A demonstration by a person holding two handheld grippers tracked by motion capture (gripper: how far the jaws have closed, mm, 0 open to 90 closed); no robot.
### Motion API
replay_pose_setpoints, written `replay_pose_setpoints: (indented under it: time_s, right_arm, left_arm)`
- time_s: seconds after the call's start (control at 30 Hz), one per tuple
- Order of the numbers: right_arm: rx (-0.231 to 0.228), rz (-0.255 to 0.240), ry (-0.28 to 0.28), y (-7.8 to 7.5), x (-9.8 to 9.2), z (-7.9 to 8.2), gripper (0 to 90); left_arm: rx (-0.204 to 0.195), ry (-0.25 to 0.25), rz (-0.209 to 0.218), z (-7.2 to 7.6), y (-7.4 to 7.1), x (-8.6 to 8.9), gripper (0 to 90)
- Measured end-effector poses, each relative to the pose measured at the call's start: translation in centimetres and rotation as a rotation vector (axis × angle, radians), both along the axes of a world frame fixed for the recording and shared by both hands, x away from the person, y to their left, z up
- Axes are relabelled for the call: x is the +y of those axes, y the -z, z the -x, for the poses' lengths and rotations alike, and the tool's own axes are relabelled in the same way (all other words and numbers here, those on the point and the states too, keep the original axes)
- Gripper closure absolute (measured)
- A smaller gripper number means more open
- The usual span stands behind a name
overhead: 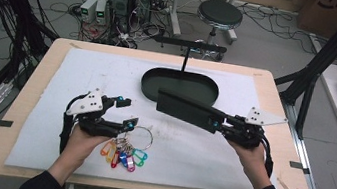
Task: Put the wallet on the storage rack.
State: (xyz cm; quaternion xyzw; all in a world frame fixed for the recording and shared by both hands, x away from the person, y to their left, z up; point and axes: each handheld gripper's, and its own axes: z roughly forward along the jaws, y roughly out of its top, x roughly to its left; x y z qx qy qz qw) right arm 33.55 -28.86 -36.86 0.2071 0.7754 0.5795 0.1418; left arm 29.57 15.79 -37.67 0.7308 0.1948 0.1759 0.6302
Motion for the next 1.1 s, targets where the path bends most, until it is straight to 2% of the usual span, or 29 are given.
replay_pose_setpoints:
  time_s: [0.33,0.47,0.83,1.1]
  right_arm:
    - [-0.026,0.005,0.052,-0.9,0.5,-2.6,76.7]
    - [-0.021,0.012,0.062,-1.0,0.7,-3.3,76.7]
    - [-0.031,0.012,0.092,-1.3,1.1,-4.8,76.8]
    - [-0.02,0.005,0.113,-0.6,1.5,-6.1,76.8]
  left_arm:
    - [0.011,-0.035,-0.01,1.9,1.1,1.7,29.8]
    - [0.018,-0.043,-0.012,2.3,1.7,2.2,29.8]
    - [0.026,-0.054,-0.002,2.5,2.5,2.7,29.8]
    - [0.016,-0.049,-0.008,2.6,2.5,2.5,29.8]
